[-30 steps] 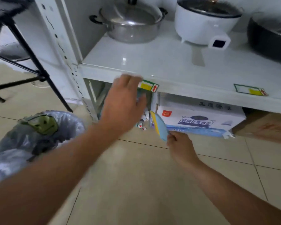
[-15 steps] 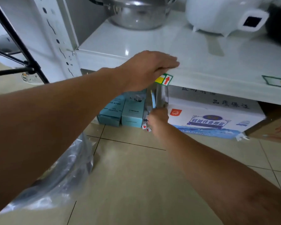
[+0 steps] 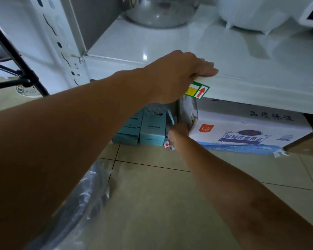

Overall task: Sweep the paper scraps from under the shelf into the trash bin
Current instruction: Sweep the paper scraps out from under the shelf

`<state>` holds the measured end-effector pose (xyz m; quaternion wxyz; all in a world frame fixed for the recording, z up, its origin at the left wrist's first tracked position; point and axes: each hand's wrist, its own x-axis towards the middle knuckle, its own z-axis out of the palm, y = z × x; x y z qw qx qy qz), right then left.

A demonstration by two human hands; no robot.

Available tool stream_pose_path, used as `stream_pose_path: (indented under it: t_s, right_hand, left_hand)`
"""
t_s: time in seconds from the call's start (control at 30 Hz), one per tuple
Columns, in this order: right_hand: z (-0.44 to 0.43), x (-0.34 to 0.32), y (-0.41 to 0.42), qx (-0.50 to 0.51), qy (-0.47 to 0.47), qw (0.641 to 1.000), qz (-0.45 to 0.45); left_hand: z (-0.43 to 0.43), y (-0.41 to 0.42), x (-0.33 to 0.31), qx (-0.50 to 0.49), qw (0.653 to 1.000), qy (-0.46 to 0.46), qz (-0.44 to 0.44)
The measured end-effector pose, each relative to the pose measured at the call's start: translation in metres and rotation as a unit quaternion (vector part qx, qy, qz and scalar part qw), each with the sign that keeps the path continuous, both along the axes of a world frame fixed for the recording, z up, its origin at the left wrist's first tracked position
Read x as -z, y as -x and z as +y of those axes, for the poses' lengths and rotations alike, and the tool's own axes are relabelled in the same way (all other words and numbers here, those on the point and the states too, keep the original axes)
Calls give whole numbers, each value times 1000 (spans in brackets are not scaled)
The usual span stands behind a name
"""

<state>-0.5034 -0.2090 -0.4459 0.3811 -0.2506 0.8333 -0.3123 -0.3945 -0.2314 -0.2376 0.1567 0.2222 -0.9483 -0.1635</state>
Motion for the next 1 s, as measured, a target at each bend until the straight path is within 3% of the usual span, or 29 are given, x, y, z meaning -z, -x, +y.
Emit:
stream_pose_path:
  t_s: [0.13, 0.33, 0.47, 0.67, 0.87, 1.0]
  right_hand:
    - [68, 16, 1, 39, -19, 999, -27]
    - [47, 18, 3, 92, 116, 988, -38]
    - [26, 24, 6, 57, 64, 991, -102]
    - [98, -1, 15, 66, -9, 978, -199]
    - [86, -10, 5, 110, 76, 964, -231]
    - [82, 4, -4, 135, 22, 961, -240]
  left_hand:
    - [2, 1, -1, -8, 1000, -6, 0]
    - [3, 0, -9, -7, 1000, -16, -18]
    - [5, -1, -8, -5, 1000, -17, -20]
    - [5, 0, -7, -11, 1000, -10, -17]
    - [6, 1, -8, -21, 1000, -15, -15]
    - [7, 3, -7, -25, 999, -32, -17]
